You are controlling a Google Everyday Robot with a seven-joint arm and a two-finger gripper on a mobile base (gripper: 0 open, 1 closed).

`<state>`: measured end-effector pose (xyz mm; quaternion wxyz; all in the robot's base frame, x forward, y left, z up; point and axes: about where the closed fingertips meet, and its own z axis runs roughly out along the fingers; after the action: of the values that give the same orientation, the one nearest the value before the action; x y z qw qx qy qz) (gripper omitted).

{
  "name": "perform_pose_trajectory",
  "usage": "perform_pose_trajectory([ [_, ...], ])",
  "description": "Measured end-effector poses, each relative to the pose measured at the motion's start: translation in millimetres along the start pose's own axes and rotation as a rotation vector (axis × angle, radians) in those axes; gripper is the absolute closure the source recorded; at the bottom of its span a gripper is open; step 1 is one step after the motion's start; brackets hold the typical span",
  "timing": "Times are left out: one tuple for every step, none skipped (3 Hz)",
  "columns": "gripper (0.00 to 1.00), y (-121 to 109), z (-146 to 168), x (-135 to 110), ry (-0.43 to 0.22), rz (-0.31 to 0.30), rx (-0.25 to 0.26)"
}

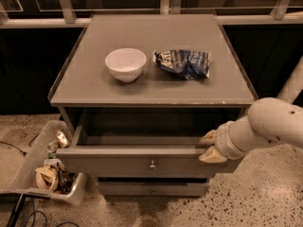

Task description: Open top drawer

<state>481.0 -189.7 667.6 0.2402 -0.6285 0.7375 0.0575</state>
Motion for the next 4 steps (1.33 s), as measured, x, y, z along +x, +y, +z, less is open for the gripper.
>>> perform_pose_trajectory([
  [1.0,0.0,0.0,0.0,0.0,0.0,0.0],
  [0.81,0.0,0.1,0.0,0.0,0.0,0.0],
  [0.58,-1.5,1.2,0.9,0.0,0.008,-0.004],
  [0.35,-1.5,1.2,0.9,0.0,0.008,-0.004],
])
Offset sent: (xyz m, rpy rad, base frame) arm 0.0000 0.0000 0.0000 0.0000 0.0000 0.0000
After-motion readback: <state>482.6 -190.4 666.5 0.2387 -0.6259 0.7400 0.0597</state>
